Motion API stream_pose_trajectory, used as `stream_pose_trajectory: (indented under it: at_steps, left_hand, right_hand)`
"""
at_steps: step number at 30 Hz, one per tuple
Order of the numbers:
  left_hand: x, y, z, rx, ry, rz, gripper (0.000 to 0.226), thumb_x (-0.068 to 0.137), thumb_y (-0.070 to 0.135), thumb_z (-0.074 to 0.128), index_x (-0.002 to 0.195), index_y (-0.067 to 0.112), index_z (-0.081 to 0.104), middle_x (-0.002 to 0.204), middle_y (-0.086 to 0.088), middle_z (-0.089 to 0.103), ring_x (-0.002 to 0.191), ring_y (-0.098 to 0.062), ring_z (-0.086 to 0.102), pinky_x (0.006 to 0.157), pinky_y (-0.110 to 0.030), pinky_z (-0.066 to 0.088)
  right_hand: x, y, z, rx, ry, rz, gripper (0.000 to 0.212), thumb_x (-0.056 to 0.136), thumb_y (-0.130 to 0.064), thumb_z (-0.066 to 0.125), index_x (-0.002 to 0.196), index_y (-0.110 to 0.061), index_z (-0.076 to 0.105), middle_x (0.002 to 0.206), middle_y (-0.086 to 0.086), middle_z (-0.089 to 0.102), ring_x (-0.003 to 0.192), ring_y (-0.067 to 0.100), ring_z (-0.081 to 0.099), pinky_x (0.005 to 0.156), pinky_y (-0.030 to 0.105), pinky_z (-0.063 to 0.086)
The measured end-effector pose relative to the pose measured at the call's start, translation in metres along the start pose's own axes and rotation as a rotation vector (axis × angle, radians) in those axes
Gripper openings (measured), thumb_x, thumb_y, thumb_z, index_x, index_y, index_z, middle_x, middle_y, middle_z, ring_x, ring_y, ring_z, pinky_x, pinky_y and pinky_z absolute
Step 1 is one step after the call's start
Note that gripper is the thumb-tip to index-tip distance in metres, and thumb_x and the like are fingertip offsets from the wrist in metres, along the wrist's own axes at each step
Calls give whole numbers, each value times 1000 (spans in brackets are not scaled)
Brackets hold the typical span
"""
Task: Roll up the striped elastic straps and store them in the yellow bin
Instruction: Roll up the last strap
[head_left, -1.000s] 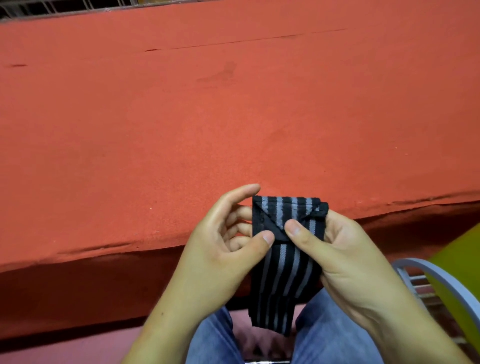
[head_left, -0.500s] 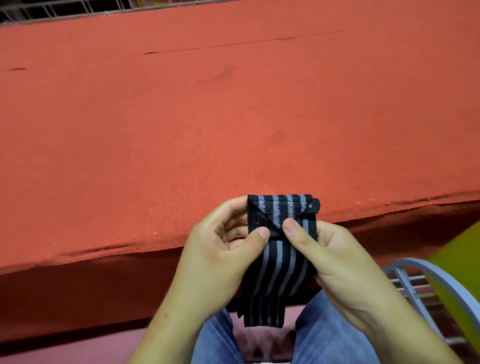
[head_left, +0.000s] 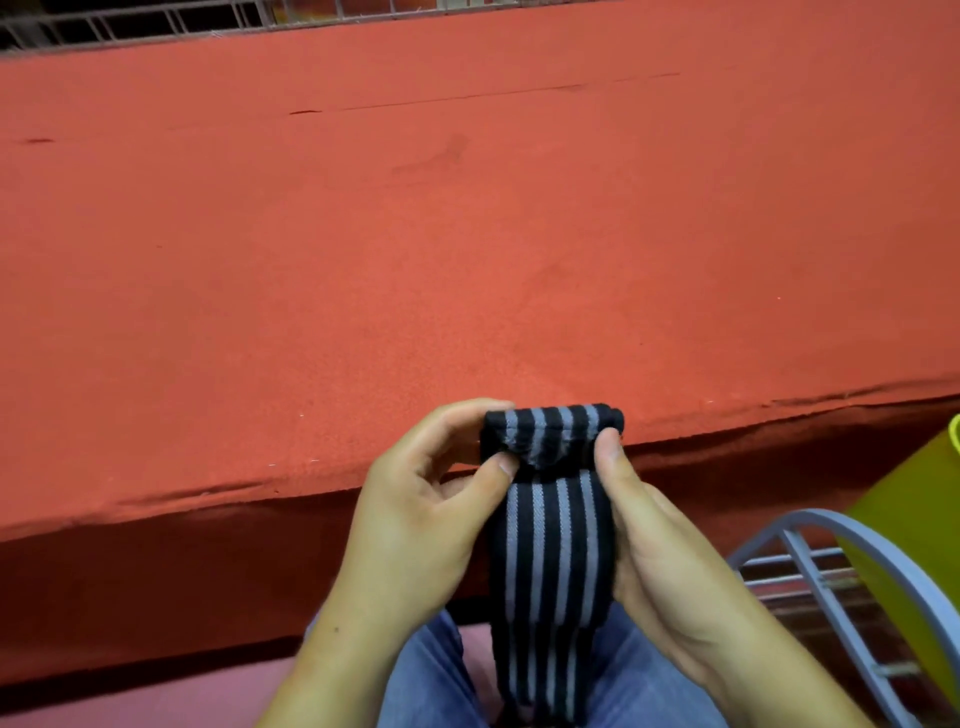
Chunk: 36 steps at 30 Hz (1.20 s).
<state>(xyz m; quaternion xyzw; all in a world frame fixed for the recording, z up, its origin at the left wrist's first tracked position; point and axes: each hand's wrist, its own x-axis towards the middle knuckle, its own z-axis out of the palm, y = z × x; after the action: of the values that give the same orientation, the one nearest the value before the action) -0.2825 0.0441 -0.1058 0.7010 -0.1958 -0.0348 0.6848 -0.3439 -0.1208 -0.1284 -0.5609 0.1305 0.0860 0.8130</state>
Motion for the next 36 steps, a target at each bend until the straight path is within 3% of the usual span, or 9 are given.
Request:
stream_pose_trajectory:
  at_steps: [6,9,15,20,23,29,32,36]
  left_hand:
    - [-15,-13,-5,150,15,37,37,89,-4,74,98,31,77,106,13,77,107,-10,72,95,-29,56]
    - [-25,-18,-5,163,16,66,40,87,-12,72,93,27,76,106,12,77,108,-8,71,90,-19,54]
    - [-44,-34,-9,115,18,9,45,88,-15,69,89,29,81,111,9,77,111,-9,71,92,-20,54]
    - [-62,-31,-9,-100,10,-253,24,103,15,60,116,28,76,114,4,78,110,-12,73,89,-26,58]
    - [-74,-27,-10,-179,-45,-301,36,92,39,60,124,26,71,117,1,78,113,-15,72,91,-26,57]
    - [-81,-23,-9,-120,-136,-231,31,95,13,71,125,17,70,117,2,77,111,-12,72,89,-17,54]
    - [-84,-22,-9,-111,-98,-201,30,93,10,73,122,16,72,114,2,78,108,-13,73,87,-16,54]
    - [-85,-25,-9,-115,-59,-178,30,93,9,73,122,15,72,115,2,78,109,-13,73,92,-19,54]
  right_hand:
    - [-8,9,9,26,5,-30,73,76,-75,51,115,-22,82,121,6,79,120,18,73,117,46,45]
    - [-10,19,11,2,19,-28,77,84,-77,57,124,-15,77,123,8,78,122,22,72,120,48,42]
    - [-17,44,12,-4,117,-104,51,86,-53,69,116,-13,80,116,14,80,115,30,75,113,53,49]
    - [-26,58,7,-66,141,-168,44,90,-44,67,119,-12,78,114,15,80,112,34,75,100,48,58]
    - [-33,62,9,-125,139,-238,36,96,-34,65,122,-11,75,115,15,80,112,33,75,99,47,58]
    - [-39,63,11,-144,171,-320,30,92,-29,69,117,-14,74,111,11,81,109,29,77,98,45,61]
    - [-40,67,13,-113,176,-323,28,91,-30,71,116,-19,76,115,10,80,112,28,76,102,48,57]
    - [-40,71,13,-96,128,-256,36,96,-33,68,124,-12,74,119,12,79,116,29,75,109,53,52]
